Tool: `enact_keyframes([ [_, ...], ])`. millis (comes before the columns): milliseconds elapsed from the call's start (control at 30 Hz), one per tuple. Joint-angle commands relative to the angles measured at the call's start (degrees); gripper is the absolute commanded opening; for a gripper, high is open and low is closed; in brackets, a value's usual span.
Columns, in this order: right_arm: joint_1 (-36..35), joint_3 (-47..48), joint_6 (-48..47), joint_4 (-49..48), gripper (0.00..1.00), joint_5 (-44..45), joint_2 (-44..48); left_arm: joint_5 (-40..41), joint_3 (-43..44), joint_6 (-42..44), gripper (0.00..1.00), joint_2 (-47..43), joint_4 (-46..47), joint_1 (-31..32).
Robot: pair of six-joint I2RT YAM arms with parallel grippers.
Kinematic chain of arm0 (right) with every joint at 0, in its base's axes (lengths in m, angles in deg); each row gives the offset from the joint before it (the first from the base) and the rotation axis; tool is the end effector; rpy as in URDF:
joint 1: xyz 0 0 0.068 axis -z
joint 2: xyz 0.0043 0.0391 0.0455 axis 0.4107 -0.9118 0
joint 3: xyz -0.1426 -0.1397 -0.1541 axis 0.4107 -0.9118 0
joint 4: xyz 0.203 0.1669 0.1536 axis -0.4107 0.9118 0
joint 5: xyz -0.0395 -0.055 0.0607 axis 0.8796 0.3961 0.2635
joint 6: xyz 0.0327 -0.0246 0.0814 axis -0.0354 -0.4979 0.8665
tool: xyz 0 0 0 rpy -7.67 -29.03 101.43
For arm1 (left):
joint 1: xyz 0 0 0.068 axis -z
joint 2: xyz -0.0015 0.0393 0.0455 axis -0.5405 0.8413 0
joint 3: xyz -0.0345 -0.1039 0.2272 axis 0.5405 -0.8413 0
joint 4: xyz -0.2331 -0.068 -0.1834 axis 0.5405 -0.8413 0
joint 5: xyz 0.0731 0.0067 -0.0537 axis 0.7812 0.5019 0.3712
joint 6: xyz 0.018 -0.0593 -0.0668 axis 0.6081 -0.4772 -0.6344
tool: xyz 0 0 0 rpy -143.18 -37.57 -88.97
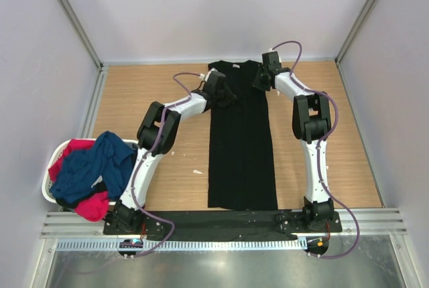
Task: Fold and stack the t-shirts
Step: Fold the tshirt
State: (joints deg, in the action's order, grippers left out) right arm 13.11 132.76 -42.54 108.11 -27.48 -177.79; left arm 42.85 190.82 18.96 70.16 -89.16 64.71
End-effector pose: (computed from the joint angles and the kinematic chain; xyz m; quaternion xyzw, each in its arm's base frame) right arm 0.5821 0.1166 0.0885 0.1413 0.9223 0.1345 0.3336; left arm 0.5109 -0.3259 0.0711 -0.2146 0.8673 -0.3488 0.2831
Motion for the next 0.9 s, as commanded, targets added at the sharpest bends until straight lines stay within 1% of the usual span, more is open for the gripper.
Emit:
enact_keyframes([
  [0, 0.85, -2.12, -1.42, 6.30, 0.18, 2.29, -0.41, 2.65, -2.85, -0.40, 0.21, -3.12, 1.02, 0.09],
  [33, 0.85, -2.12, -1.33, 6.22, 0.18, 2.20, -0.41, 2.47, -2.76, -0.40, 0.15, -3.03, 1.11, 0.09],
  [67, 0.94, -2.03, -1.33, 6.22, 0.18, 2.20, -0.50, 2.47, -2.76, -0.40, 0.07, -2.94, 1.02, 0.09],
  [133, 0.85, -2.03, -1.24, 6.30, 0.18, 2.11, -0.59, 2.39, -2.85, -0.67, 0.02, -2.77, 1.11, 0.09],
  [233, 0.94, -2.12, -1.33, 6.13, 0.18, 2.11, -0.59, 1.86, -2.07, -0.93, 0.01, -2.07, 1.02, 0.01],
  [333, 0.94, -2.12, -1.33, 6.13, 0.18, 2.11, -0.59, 1.33, -0.14, -1.02, 0.07, -0.57, 0.50, -0.08],
  [367, 0.85, -2.03, -1.24, 6.21, 0.18, 2.03, -0.68, 0.89, 0.40, -0.93, 0.10, -0.22, 0.41, -0.08],
  [467, 0.94, -2.03, -1.15, 6.21, 0.18, 2.20, -0.77, 0.98, 2.15, -1.02, 0.14, 0.84, 0.32, -0.08],
  [533, 0.85, -1.94, -1.24, 6.39, 0.18, 2.20, -0.85, 0.98, 3.29, -0.84, 0.19, 1.45, 0.23, -0.08],
  [667, 0.85, -1.77, -1.24, 6.48, 0.18, 2.20, -0.94, 1.24, 4.79, -0.84, 0.18, 2.50, -0.47, -0.08],
  [867, 0.85, -1.85, -1.33, 6.65, 0.18, 2.29, -1.03, 1.59, 5.15, -0.93, 0.06, 3.04, -0.74, -0.08],
])
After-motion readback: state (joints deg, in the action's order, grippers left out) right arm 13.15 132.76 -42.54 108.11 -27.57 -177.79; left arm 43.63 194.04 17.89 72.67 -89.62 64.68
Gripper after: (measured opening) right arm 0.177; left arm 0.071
